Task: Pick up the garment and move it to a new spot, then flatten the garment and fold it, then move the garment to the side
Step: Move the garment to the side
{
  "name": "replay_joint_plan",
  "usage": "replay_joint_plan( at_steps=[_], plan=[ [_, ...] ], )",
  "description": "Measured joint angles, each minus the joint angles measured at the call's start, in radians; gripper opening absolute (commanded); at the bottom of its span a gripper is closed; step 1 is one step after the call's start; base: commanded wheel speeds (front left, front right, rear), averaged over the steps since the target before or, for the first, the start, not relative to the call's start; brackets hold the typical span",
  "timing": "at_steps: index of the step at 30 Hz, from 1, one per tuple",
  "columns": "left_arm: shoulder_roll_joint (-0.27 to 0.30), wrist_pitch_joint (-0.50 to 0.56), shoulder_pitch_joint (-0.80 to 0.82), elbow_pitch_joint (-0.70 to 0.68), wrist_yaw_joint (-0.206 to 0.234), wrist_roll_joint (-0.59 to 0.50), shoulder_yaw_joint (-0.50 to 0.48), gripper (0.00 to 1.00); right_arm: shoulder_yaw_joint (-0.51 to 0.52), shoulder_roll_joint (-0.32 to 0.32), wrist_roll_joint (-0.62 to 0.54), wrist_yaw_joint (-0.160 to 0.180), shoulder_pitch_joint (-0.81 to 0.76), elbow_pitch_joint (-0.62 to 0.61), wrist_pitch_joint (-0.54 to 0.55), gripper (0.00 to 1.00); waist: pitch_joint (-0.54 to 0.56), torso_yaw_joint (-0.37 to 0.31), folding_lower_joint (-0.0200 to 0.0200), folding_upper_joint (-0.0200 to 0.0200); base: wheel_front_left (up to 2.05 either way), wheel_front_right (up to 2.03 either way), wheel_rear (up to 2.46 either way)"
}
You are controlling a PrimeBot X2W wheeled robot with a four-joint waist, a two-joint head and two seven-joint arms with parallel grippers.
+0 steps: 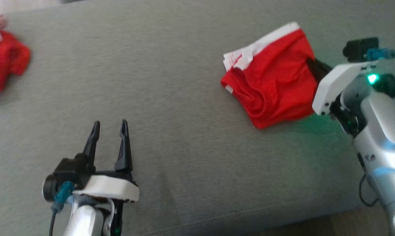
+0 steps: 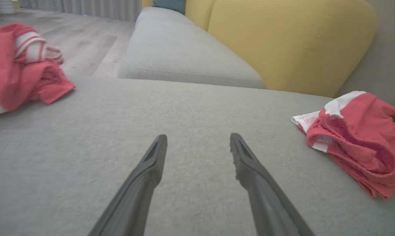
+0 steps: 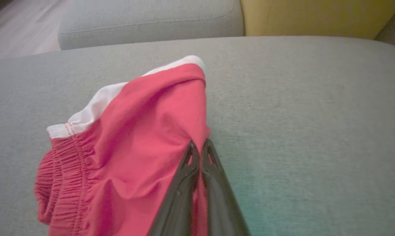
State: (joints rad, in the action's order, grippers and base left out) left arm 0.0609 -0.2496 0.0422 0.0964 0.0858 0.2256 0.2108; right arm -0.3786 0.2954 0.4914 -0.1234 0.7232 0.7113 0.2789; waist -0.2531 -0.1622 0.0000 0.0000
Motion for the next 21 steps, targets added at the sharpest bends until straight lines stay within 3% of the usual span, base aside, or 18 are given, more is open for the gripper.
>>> replay_joint_plan(
  at_steps=[13, 17, 21],
  plan=[
    [0.052, 0.028, 0.083, -0.031, -0.012, -0.034, 0.007, 1.00, 0.027, -0.050, 0.000, 0.000, 0.059, 0.004, -0.077, 0.00, -0.122, -0.242, 0.0000, 0.0000, 0.00, 0.00, 0.00],
    [0.056, 0.033, 0.090, -0.040, -0.011, -0.041, 0.013, 1.00, 0.035, -0.064, -0.009, 0.000, 0.087, 0.021, -0.090, 0.00, -0.153, -0.268, 0.0000, 0.0000, 0.00, 0.00, 0.00],
    [0.056, 0.034, 0.093, -0.049, -0.011, -0.041, 0.023, 1.00, 0.065, -0.064, -0.027, 0.000, 0.128, 0.057, -0.101, 0.00, -0.159, -0.248, 0.0001, 0.0000, 0.00, 0.00, 0.00]
  ],
)
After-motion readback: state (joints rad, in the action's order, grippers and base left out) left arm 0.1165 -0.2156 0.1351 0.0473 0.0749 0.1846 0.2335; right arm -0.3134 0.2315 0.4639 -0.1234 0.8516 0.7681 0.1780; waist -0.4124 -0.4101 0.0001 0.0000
